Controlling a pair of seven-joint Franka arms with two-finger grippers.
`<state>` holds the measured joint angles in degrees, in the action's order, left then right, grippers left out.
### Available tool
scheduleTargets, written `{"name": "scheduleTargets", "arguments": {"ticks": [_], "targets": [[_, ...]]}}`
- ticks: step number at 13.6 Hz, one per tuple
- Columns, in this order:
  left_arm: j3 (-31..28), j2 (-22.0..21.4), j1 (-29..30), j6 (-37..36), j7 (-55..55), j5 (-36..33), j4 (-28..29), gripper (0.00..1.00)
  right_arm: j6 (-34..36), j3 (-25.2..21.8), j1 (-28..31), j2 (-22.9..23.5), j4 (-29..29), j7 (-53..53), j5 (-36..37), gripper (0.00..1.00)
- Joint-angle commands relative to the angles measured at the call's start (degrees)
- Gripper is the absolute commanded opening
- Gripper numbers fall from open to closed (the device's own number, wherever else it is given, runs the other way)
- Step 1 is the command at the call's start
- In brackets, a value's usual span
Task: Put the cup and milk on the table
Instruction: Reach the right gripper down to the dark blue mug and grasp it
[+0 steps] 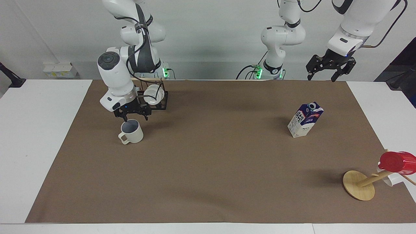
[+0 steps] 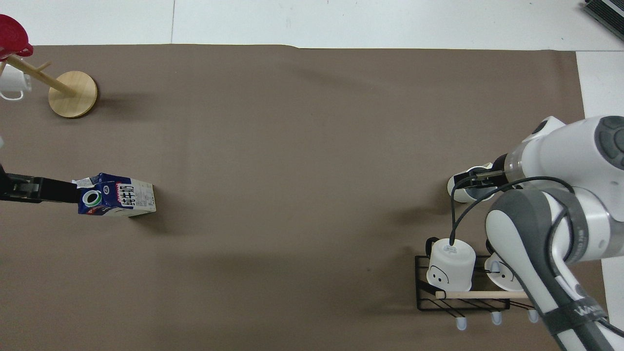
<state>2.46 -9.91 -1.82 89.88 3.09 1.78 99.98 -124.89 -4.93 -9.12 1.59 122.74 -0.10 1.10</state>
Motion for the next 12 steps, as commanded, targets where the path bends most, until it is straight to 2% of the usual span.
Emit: {"name": "scheduleTargets", "arguments": {"ticks": [1, 5, 6, 8, 11, 12], "targets": [[0.44, -0.02, 0.76, -1.63, -0.28, -0.81, -0.84, 1.00, -5.61, 0.10, 0.33, 1.66, 3.02, -2.10, -0.05, 1.00], [0.53, -0.46, 0.33, -1.55, -0.37, -0.81, -0.31, 1.00, -6.24, 0.10, 0.77, 2.37, 3.73, -4.82, -0.14, 1.00], [0.53, -0.64, 0.06, -1.46, -0.37, -0.81, -0.22, 1.00, -6.33, 0.10, 0.77, 2.45, 3.73, -4.65, -0.14, 0.83], [0.88, -0.99, -0.20, -1.55, -0.54, -0.81, 0.39, 1.00, -6.24, 0.10, 0.51, 2.72, 3.65, -3.95, -0.14, 0.37], [1.06, -2.92, -0.29, -0.67, -1.95, -0.81, 3.03, 1.00, -6.24, 0.10, 0.51, 3.24, 3.47, -3.68, -0.14, 0.00], [1.32, -3.01, -0.38, -0.76, -2.04, -0.81, 3.12, 1.00, -6.07, 0.10, 0.51, 3.77, 2.77, -3.59, -0.40, 0.00]]}}
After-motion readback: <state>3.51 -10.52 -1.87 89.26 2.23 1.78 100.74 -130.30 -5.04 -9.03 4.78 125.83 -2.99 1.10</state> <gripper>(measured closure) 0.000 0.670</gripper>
